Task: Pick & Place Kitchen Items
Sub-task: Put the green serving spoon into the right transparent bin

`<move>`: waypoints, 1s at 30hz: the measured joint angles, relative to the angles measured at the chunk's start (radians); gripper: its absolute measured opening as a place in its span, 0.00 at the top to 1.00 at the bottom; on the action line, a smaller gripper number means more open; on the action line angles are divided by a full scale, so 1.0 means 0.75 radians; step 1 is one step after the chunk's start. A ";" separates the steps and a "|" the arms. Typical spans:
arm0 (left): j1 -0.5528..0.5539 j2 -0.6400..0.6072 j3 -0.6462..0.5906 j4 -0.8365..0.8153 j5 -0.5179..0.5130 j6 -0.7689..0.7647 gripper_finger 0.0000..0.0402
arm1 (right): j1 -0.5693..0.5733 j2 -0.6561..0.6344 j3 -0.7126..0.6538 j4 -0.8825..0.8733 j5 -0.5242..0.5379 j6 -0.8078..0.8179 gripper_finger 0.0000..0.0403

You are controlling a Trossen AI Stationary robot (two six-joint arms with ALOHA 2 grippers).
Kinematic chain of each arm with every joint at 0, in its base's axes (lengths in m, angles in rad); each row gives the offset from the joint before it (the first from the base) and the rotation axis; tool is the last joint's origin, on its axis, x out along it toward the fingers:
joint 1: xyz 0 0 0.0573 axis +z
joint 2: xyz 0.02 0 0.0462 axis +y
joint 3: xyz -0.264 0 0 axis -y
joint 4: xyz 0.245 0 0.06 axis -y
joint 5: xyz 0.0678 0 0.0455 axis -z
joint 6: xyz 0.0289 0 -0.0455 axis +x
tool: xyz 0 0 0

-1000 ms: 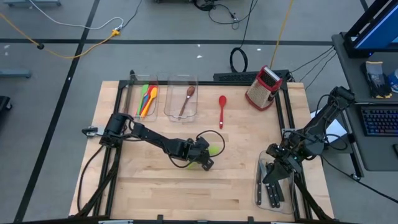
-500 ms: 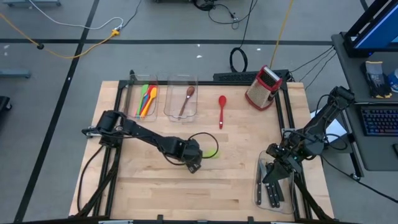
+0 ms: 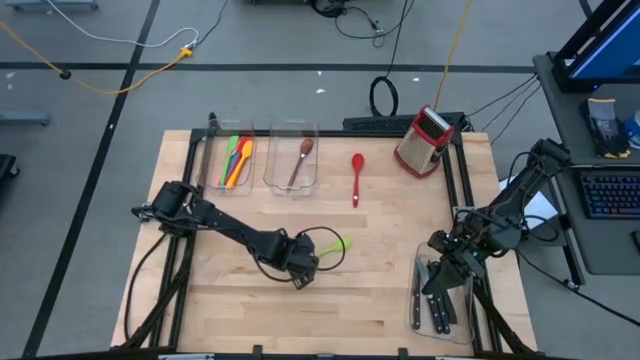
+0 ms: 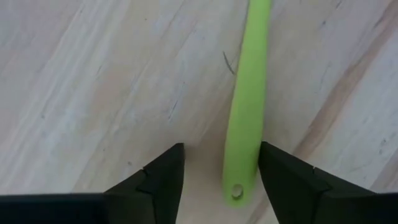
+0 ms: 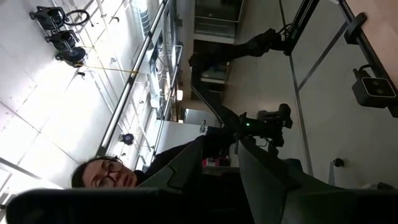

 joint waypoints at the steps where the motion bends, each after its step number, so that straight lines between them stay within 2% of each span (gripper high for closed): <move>1: 0.001 0.000 -0.006 -0.001 0.012 0.001 0.51 | 0.000 0.000 0.000 0.000 0.000 0.000 0.76; 7: -0.004 0.049 -0.031 0.049 0.021 0.004 0.63 | 0.000 0.000 0.000 0.000 0.034 0.000 0.76; 15: -0.006 0.059 -0.030 0.095 -0.013 -0.029 0.89 | 0.000 0.001 0.000 0.007 0.034 0.001 0.76; 30: 0.027 0.009 -0.038 0.206 0.052 -0.040 0.89 | 0.000 0.001 0.000 0.021 0.032 0.007 0.76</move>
